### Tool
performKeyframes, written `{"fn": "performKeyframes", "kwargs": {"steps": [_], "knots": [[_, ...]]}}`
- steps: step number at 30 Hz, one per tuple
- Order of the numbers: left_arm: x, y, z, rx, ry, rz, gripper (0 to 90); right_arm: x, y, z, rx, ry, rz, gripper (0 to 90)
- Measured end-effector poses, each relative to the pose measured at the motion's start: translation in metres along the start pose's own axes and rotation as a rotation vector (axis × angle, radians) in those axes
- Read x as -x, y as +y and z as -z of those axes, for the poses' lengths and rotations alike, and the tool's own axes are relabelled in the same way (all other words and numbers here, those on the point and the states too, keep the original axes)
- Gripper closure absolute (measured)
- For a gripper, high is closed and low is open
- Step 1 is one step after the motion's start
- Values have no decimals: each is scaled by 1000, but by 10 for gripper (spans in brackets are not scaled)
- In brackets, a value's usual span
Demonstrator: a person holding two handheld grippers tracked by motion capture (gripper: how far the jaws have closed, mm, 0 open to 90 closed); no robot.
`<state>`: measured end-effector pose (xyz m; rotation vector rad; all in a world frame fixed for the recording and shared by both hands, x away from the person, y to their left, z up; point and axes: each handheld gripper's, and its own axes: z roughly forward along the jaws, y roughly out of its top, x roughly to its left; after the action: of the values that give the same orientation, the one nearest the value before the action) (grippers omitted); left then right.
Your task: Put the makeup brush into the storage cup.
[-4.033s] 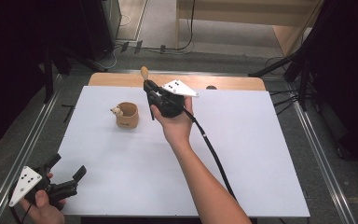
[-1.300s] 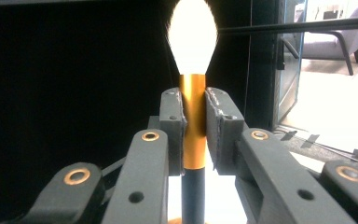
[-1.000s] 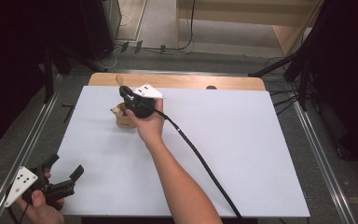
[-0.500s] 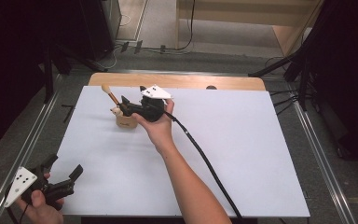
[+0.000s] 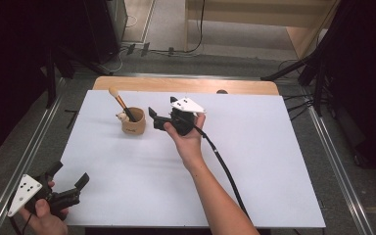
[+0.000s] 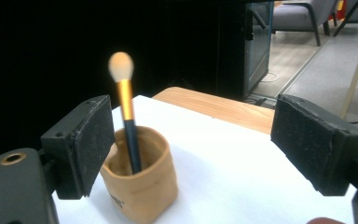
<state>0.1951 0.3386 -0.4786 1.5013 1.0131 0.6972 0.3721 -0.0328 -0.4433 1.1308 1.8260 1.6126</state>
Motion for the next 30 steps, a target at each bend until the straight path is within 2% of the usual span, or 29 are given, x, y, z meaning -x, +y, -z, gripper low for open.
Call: {"fn": "performKeyframes", "kwargs": {"steps": [5, 7, 10, 13, 18, 22, 25, 30], "knots": [[0, 0, 0, 0, 0, 3, 0, 9, -7, 17, -2, -32, 36, 141], [0, -1, -1, -3, -1, 3, 0, 12, -11, 24, -4, -74, 22, 140], [1, -1, -1, -6, -6, -3, 0, 16, -15, 32, -3, -92, 5, 140], [1, -1, -2, -5, -5, -2, 0, 20, -19, 41, 7, -93, 18, 135], [1, -1, -2, -5, -6, 4, 0, 25, -23, 55, 9, -92, 28, 79], [1, -2, -3, -6, -8, 5, 0, 29, -24, 64, -19, -89, 82, 17], [2, -2, -3, -9, -9, 0, 0, 32, -26, 74, -25, -83, 96, 0], [4, -1, -3, -12, -12, -1, 0, 38, -30, 90, -24, -87, 87, 0]]}}
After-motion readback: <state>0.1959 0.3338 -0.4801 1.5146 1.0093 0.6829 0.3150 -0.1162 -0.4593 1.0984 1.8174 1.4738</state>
